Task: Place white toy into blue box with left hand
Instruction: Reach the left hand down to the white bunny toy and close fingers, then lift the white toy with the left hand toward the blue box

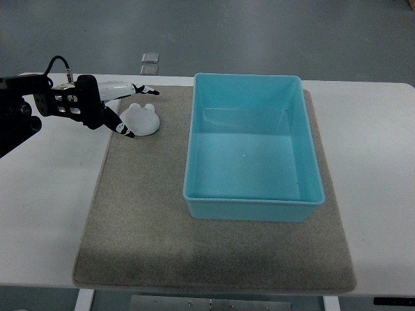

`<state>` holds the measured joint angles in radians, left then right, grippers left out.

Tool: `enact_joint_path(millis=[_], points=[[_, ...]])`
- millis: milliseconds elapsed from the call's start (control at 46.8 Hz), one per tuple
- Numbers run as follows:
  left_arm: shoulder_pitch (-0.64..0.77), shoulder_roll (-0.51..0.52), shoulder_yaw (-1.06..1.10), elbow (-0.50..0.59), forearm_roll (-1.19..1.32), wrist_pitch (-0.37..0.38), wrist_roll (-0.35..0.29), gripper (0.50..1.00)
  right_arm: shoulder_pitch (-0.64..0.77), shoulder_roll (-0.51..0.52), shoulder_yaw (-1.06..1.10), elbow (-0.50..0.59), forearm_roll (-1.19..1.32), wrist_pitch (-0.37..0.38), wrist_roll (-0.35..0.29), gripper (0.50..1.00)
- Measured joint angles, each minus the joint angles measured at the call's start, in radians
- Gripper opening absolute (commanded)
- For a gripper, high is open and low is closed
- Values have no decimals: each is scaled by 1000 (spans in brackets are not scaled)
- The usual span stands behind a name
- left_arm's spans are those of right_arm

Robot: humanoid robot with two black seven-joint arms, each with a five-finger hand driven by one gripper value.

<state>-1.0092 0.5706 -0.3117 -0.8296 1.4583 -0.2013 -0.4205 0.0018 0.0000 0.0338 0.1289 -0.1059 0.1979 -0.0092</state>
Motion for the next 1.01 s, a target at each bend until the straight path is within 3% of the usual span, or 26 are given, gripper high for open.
enact_joint_path(millis=[107,299,492,684,834,1005], points=[[3,-27,3,20,0,3,2,962,0,0,0,0,0,0,0,936],[3,-43,17,41,13,4,3,834,0,0,0,0,0,0,0,936],[0,-41,17,48,44,4,3,810,-1,0,0,0,0,0,0,936],[0,-36,17,49,45,5,2,600,0,0,0,0,0,0,0,936],[0,-31,18,49,45,4,2,506,0,0,0,0,0,0,0,936],[-1,-31,19,51,43,4,2,500,0,0,0,0,0,0,0,936]])
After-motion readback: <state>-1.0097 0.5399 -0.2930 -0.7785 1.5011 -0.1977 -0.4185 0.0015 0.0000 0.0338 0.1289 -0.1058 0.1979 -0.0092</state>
